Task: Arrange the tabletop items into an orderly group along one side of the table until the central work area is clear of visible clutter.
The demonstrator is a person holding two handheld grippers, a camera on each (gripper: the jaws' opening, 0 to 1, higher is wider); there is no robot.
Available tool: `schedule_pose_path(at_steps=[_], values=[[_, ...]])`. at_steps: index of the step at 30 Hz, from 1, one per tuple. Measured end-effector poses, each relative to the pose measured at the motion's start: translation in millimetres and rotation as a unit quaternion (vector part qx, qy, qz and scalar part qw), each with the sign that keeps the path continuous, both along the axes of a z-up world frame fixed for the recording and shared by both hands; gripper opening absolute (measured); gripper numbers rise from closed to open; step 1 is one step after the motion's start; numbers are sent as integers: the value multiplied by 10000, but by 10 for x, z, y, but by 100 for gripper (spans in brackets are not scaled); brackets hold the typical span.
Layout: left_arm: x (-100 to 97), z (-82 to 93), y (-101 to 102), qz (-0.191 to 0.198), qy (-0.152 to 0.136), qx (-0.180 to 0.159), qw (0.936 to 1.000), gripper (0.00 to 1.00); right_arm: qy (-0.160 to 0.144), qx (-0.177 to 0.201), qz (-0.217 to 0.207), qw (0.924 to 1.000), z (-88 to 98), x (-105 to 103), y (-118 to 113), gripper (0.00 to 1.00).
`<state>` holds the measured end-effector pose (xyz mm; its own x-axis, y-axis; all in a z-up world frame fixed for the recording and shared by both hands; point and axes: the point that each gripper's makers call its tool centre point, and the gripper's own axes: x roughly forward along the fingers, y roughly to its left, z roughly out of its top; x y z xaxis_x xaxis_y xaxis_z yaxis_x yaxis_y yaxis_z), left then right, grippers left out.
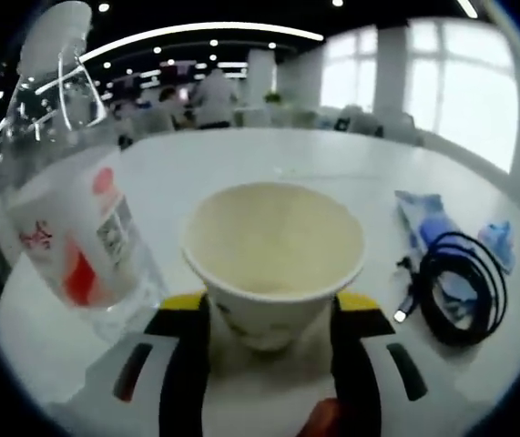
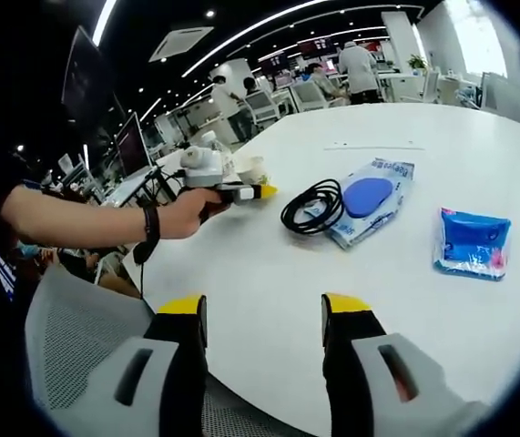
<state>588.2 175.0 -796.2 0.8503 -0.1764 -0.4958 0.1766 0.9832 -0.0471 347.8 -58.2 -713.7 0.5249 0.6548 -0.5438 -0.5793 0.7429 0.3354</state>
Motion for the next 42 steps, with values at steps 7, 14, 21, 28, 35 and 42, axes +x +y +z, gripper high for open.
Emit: schedule_pose_path(at_steps=[7, 14, 21, 28, 35, 42], values=[[23, 1, 14, 95, -13, -94, 9999, 40, 17, 13, -26, 10000, 3, -1, -12, 51], [54, -3, 72, 192, 8, -54, 9998, 40, 21, 26, -47, 10000, 4, -3, -15, 50], [21, -53, 85, 220, 137, -155, 9995, 39, 49, 54, -56, 10000, 2, -4, -8, 50], [-94, -45, 10, 117, 200, -159, 9996, 47, 51, 40, -9, 10000, -5, -11, 15, 50], [-412, -16, 28, 430, 282, -323, 9982, 49, 45, 68, 24, 10000, -2, -7, 34, 49], [-725, 144, -102, 126, 193, -3, 9997, 48, -8, 109, 98, 9999, 27, -13, 65, 49]])
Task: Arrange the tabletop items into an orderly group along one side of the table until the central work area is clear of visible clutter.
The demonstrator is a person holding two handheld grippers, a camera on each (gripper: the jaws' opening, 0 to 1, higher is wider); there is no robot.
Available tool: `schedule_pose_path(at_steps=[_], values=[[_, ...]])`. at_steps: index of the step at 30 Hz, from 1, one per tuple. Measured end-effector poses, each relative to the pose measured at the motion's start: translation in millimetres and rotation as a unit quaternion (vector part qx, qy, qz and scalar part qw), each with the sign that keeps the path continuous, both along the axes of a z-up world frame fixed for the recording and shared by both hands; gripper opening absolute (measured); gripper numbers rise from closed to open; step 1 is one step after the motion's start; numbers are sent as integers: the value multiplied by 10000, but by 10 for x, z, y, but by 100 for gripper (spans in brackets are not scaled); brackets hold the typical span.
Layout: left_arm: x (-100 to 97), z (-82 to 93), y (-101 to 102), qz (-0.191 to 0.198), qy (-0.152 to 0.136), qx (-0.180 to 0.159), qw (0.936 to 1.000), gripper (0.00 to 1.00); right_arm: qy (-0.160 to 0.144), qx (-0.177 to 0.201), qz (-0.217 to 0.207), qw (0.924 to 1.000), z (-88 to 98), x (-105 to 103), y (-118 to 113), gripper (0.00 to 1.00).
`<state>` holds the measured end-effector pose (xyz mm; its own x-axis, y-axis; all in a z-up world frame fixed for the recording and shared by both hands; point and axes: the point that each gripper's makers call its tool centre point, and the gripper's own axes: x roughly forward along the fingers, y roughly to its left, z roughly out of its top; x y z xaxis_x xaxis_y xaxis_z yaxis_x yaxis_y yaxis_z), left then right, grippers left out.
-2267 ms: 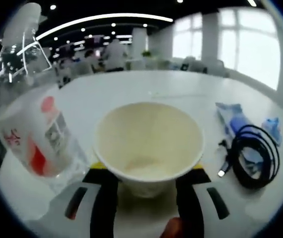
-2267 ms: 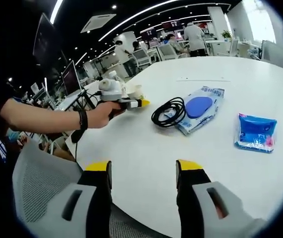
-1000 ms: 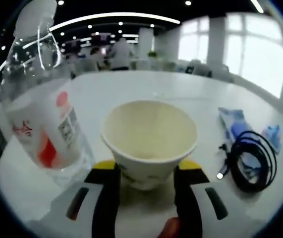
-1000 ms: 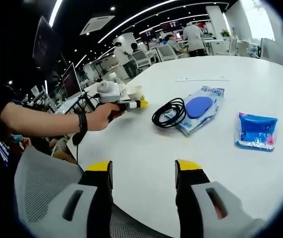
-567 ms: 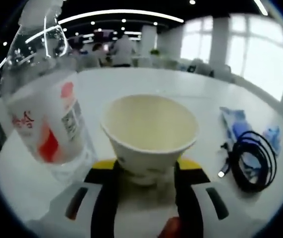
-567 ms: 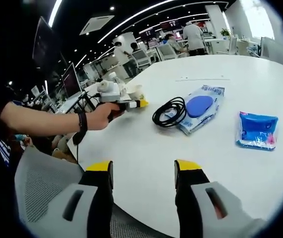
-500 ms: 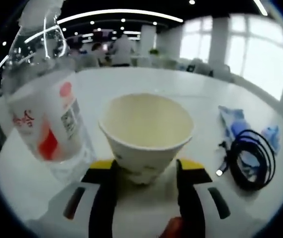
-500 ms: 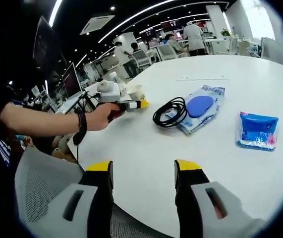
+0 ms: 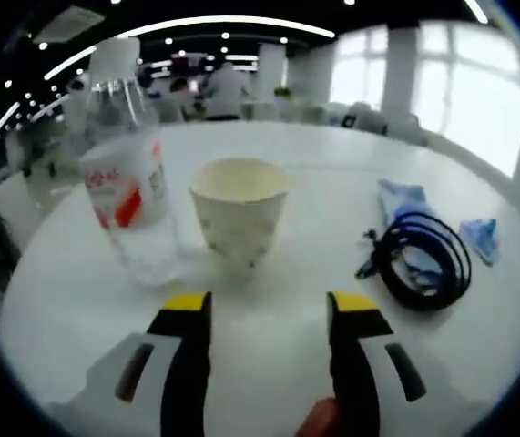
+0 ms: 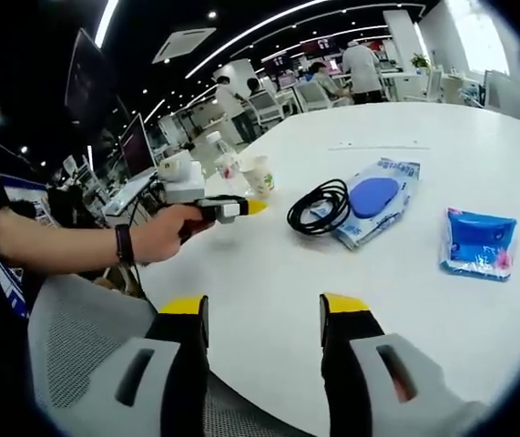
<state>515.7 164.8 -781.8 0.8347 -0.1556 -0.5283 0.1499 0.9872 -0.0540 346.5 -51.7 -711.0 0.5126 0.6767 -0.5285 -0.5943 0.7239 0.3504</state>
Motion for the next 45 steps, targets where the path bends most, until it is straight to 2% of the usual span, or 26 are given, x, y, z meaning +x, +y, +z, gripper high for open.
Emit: schedule_pose_path(at_steps=[4, 9, 17, 24, 25, 30, 34, 45], values=[[-31, 0, 30, 38, 56, 17, 10000, 47, -44, 33, -21, 10000, 22, 12, -9, 49], [23, 5, 75, 202, 42, -91, 9997, 46, -108, 132, -85, 9998, 74, 29, -17, 49], [268, -70, 74, 545, -70, -234, 9982, 44, -108, 167, -64, 9998, 90, 11, 3, 47], [486, -92, 88, 751, -161, -358, 9964, 48, -55, 176, 27, 9998, 75, -19, 46, 46], [520, -91, 118, 777, -158, -248, 9965, 48, -33, 180, 11, 9998, 68, -18, 38, 46], [650, -85, 185, 762, -191, -199, 9967, 43, 10, 160, -8, 9999, 37, -12, 33, 45], [696, -80, 222, 757, -246, -173, 9967, 36, 39, 140, -9, 9999, 15, -14, 28, 45], [659, -94, 227, 663, -206, -165, 9974, 35, 111, 131, -36, 9998, -14, -18, 15, 44]])
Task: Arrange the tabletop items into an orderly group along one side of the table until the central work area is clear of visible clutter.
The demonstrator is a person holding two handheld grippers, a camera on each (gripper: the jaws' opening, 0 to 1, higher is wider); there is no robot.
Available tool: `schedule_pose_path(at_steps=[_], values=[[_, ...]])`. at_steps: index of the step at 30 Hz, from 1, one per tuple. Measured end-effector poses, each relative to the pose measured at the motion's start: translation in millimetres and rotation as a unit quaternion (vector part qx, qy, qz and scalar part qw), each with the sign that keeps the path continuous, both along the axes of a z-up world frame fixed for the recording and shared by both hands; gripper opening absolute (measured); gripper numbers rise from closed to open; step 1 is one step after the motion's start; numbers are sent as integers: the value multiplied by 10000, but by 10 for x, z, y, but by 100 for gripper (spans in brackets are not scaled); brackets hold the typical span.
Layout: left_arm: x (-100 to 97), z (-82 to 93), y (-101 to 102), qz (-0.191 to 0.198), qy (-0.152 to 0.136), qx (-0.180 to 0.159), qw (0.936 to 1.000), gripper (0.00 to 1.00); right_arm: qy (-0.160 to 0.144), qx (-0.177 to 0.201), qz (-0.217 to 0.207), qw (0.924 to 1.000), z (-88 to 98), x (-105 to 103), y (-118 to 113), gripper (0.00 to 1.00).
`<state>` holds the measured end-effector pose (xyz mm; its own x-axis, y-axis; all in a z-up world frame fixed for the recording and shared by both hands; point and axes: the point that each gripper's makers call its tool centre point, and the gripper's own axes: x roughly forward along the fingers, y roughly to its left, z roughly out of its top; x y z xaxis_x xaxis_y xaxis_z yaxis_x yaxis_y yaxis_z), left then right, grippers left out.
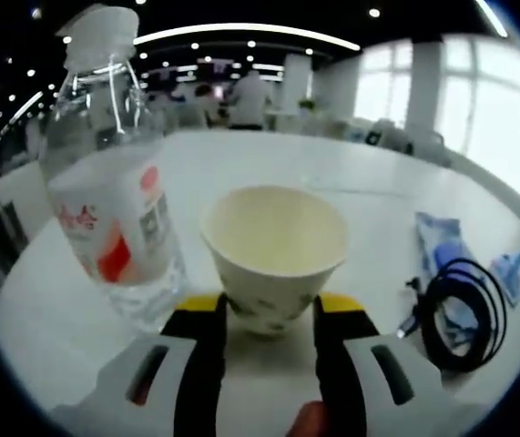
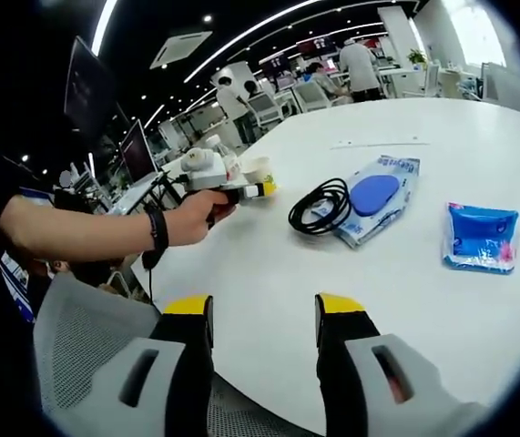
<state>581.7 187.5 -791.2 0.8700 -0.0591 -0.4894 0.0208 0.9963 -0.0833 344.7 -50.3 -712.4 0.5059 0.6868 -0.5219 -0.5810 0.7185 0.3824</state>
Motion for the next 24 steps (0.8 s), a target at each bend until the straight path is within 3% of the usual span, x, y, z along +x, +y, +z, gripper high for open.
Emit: schedule_pose_path(at_steps=[6, 11, 13, 24], values=[[-50, -23, -30, -207, 77, 64, 9997, 34, -18, 13, 6, 10000, 11, -2, 4, 44], [-95, -19, -39, -143, 41, -219, 9996, 42, -17, 8, 8, 10000, 11, -6, 2, 44], [-114, -9, -58, -130, 27, -63, 9999, 43, -18, 5, 12, 10000, 12, -10, 2, 44], [-87, -27, -50, 62, 69, 14, 10000, 40, -30, 21, -19, 10000, 26, -3, -11, 43]])
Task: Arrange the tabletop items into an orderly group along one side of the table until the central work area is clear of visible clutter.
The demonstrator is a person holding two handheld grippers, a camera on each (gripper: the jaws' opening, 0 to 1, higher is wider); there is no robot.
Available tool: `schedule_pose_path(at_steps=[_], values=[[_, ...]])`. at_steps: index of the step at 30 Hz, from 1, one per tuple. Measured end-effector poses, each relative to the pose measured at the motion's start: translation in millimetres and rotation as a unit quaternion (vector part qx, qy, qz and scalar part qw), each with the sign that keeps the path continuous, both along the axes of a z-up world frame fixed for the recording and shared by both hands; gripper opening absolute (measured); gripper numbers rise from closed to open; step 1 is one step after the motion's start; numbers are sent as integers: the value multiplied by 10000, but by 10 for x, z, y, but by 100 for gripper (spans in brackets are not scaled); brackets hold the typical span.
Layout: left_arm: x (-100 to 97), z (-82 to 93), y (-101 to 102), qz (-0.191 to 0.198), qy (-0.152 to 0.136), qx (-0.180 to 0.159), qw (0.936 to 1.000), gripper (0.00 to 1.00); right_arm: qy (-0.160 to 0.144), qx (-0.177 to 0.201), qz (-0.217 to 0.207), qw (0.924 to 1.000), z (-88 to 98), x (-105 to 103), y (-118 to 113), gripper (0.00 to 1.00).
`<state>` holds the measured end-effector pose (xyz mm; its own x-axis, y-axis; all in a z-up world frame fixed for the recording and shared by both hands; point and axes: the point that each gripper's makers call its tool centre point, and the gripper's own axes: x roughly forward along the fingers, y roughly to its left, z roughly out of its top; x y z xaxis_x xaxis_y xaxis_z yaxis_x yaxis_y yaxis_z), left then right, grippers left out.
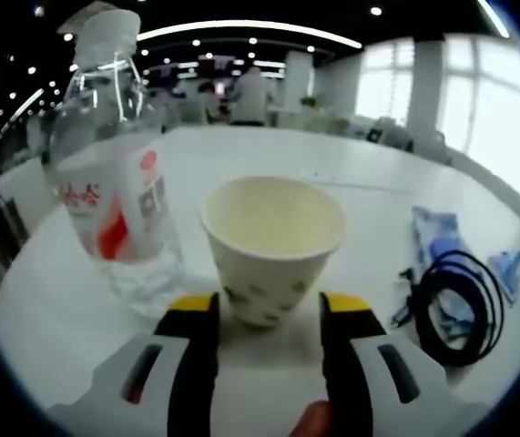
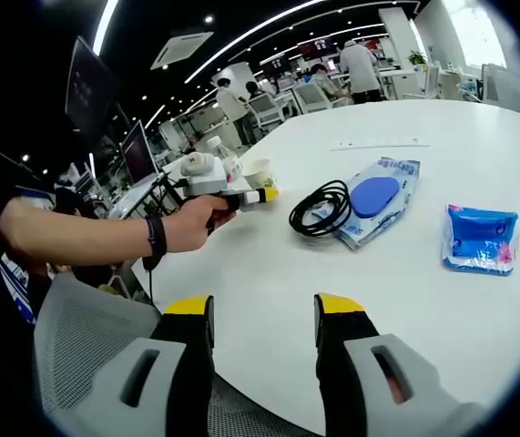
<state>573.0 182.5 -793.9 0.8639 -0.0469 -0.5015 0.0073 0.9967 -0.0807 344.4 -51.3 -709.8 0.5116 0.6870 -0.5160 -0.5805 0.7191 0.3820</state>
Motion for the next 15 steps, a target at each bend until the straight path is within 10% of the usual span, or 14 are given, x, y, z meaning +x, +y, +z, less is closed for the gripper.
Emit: schedule_pose_path(at_steps=[15], values=[[44, -1, 54, -10, 39, 71, 10000, 34, 48, -8, 1, 10000, -17, 4, -4, 43]])
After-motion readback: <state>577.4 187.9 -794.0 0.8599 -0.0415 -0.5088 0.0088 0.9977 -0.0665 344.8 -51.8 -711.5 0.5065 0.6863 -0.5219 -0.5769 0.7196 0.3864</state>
